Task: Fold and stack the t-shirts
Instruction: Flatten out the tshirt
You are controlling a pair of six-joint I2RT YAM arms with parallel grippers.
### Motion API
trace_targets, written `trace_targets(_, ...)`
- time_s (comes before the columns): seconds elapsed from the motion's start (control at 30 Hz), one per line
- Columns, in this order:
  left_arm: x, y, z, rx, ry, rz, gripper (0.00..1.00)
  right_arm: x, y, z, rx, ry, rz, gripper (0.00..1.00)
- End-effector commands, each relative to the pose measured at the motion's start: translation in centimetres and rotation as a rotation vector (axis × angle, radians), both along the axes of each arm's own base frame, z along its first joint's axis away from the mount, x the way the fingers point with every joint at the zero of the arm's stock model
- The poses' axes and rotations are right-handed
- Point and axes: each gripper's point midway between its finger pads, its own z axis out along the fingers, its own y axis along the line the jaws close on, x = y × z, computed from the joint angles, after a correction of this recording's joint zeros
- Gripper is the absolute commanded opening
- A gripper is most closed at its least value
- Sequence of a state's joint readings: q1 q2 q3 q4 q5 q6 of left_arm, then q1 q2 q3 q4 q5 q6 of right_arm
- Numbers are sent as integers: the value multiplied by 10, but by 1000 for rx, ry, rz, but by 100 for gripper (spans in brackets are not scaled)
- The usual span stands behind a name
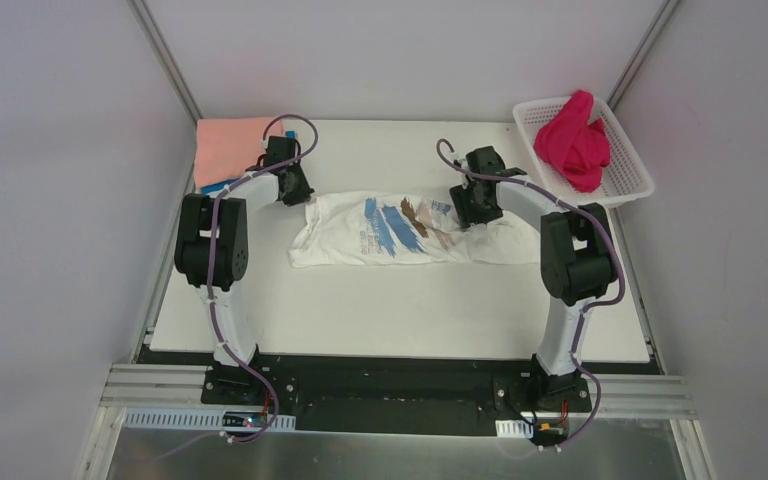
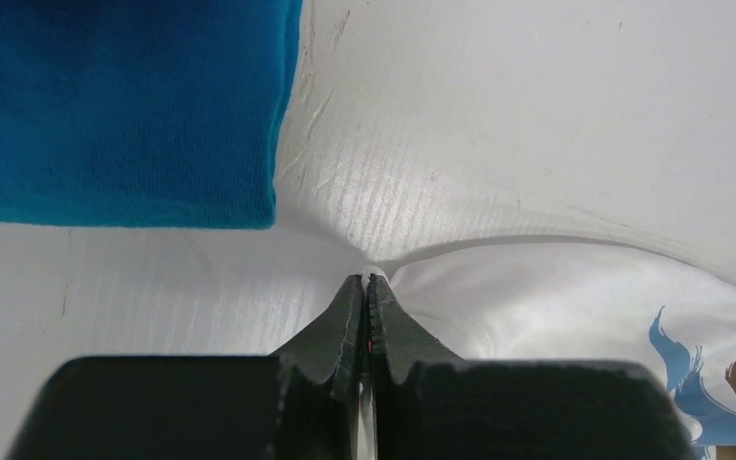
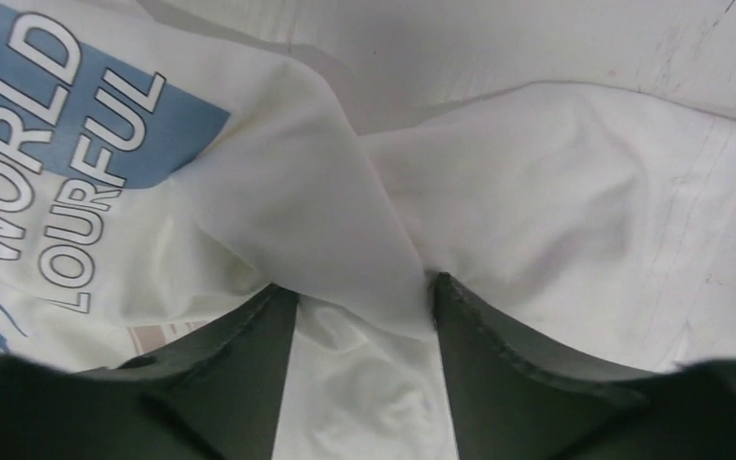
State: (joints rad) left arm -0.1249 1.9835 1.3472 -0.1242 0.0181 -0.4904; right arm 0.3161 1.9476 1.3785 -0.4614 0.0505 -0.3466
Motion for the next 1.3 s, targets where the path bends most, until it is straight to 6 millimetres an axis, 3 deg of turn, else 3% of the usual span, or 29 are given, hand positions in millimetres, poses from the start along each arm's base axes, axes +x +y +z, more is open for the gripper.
trace_targets(0.0, 2, -3, 27, -11, -64, 3, 0, 30, 11, 18, 42, -108, -2, 46)
trace_targets(0.1, 2, 0, 36, 2, -84, 15, 0, 30, 11, 21, 41, -108, -3, 14)
trace_targets(0.17, 4, 4, 46, 18, -109, 24, 0, 30, 10, 27, 42, -122, -15, 0)
trace_targets(0.33, 2, 5, 93, 11, -226, 26, 0, 32, 4, 63, 74, -250, -88, 0)
trace_targets(0.5, -18, -2, 164, -20, -437, -7, 0, 18, 3, 142, 194, -445, -148, 0)
trace_targets(0.63, -43, -22, 231, -76, -620, -72, 0, -6, 4, 201, 294, -564, -145, 0)
trace_targets(0.83, -104, -18, 343, -83, -894, -74, 0, -57, -1, 294, 420, -723, -101, 0)
trace_targets(1.03, -197, -18, 450, -154, -1181, -182, 0, -144, 8, 377, 647, -854, 53, 0)
trace_targets(1.17, -253, -14, 497, -186, -1311, -237, 0, -203, 3, 420, 766, -946, 115, 0)
trace_targets(1.27, -287, -13, 524, -195, -1388, -281, 0, -235, 0, 432, 819, -952, 139, 0)
